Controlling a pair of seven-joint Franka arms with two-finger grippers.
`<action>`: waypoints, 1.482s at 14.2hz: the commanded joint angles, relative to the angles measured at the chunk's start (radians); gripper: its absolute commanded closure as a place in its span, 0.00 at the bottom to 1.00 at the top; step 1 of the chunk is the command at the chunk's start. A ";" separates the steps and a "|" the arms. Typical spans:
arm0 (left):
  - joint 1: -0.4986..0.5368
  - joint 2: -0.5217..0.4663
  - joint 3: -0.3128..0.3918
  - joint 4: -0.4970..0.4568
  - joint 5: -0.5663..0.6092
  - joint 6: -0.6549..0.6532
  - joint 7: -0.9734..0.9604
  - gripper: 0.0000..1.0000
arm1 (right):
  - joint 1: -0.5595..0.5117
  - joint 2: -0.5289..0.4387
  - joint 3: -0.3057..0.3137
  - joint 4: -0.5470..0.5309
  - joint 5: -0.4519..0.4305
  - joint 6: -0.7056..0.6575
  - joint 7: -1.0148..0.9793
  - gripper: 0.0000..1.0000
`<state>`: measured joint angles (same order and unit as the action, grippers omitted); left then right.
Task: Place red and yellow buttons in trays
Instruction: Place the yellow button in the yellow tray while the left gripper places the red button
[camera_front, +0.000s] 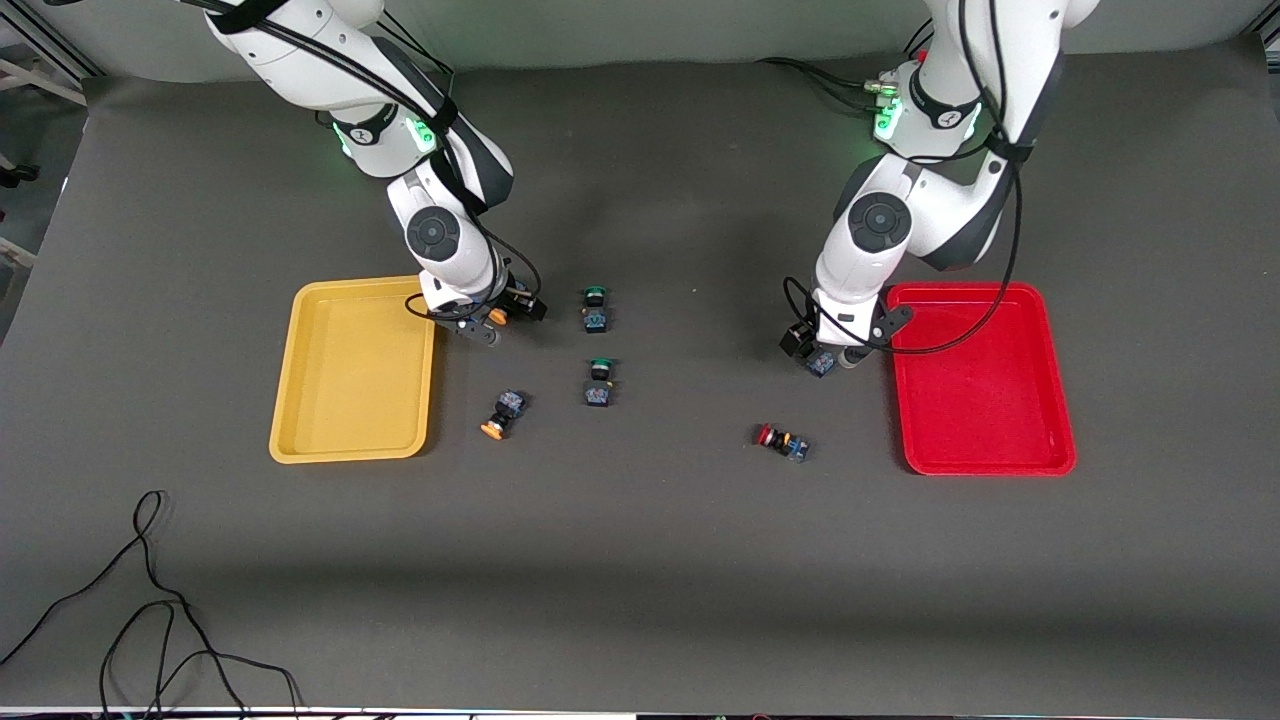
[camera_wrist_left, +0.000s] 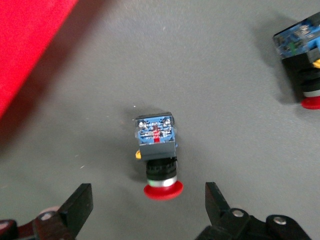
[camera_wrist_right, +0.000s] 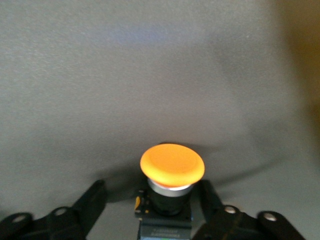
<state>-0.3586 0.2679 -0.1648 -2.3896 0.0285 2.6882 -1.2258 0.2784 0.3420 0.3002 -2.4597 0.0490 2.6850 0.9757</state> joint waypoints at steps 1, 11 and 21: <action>-0.008 0.049 0.016 -0.034 0.018 0.111 -0.052 0.00 | -0.001 -0.017 0.002 -0.004 0.005 -0.011 0.018 0.75; -0.016 0.090 0.074 -0.011 0.030 0.170 -0.061 0.19 | -0.051 -0.412 -0.172 0.013 0.011 -0.440 -0.292 1.00; -0.030 0.057 0.080 0.074 0.115 -0.050 -0.070 0.78 | -0.048 -0.220 -0.585 0.004 0.129 -0.334 -0.861 1.00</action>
<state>-0.3778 0.3551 -0.0978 -2.3835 0.0854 2.7921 -1.2671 0.2136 0.0112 -0.2796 -2.4755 0.1249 2.2872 0.1618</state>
